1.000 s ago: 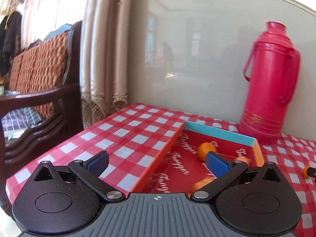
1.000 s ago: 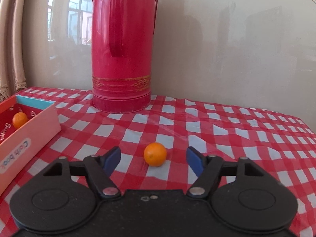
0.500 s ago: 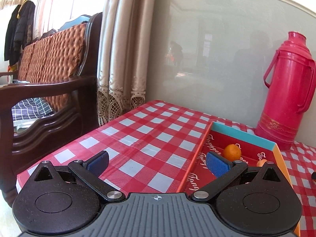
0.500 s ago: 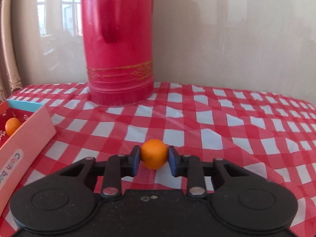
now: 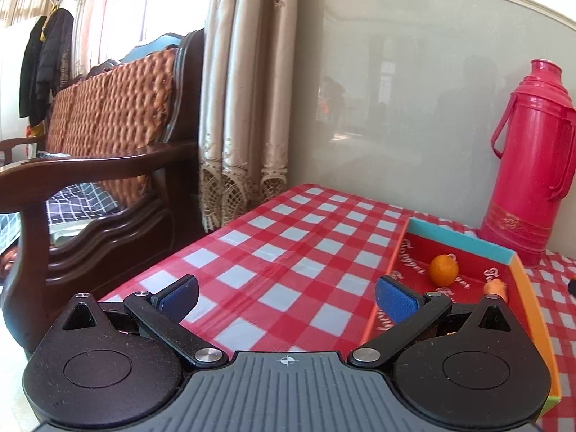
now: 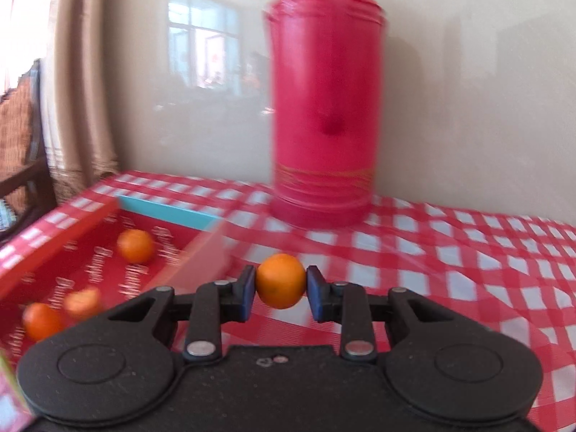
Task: Organize fruits
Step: 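Carry the small orange into the box and open the right gripper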
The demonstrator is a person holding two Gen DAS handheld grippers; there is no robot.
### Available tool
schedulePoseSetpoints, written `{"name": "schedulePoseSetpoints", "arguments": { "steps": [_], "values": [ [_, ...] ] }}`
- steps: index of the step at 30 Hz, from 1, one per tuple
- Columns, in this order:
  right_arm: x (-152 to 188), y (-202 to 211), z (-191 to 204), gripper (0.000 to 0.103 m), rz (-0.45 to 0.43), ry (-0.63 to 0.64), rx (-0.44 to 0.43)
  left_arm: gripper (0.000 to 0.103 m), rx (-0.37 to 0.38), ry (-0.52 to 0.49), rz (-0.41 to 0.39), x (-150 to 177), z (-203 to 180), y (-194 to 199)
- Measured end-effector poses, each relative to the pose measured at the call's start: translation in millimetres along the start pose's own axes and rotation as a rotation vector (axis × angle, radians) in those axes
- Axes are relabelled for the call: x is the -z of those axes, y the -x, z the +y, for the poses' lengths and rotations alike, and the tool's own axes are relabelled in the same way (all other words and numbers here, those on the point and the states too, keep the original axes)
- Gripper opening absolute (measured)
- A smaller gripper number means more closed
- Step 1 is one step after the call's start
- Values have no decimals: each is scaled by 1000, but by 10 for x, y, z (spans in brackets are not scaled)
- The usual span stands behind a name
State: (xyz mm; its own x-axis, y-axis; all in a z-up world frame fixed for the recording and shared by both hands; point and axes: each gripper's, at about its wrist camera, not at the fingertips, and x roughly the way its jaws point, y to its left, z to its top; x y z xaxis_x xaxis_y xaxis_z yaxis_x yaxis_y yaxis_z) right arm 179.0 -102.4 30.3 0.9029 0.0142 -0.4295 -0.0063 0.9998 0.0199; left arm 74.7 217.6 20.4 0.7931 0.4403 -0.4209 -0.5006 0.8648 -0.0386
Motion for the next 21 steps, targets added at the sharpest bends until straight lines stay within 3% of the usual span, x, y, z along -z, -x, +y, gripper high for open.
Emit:
{"name": "schedulePoseSetpoints", "arguments": {
  "steps": [5,14,15,17,21],
  "values": [
    [-8,105,438,22,-26,73,-92,103,-21,-14,20,44,90,-21],
    [79,76,974,24,5,152,-183,103,-16,-23,19,74,133,20],
    [82,80,993,29,4,151,-196,103,-12,-25,19,77,126,27],
    [79,130,1002,95,-25,147,-195,103,-4,-29,17,82,102,51],
    [10,349,808,97,-167,93,-137,103,30,-39,-1,67,-49,137]
  ]
}}
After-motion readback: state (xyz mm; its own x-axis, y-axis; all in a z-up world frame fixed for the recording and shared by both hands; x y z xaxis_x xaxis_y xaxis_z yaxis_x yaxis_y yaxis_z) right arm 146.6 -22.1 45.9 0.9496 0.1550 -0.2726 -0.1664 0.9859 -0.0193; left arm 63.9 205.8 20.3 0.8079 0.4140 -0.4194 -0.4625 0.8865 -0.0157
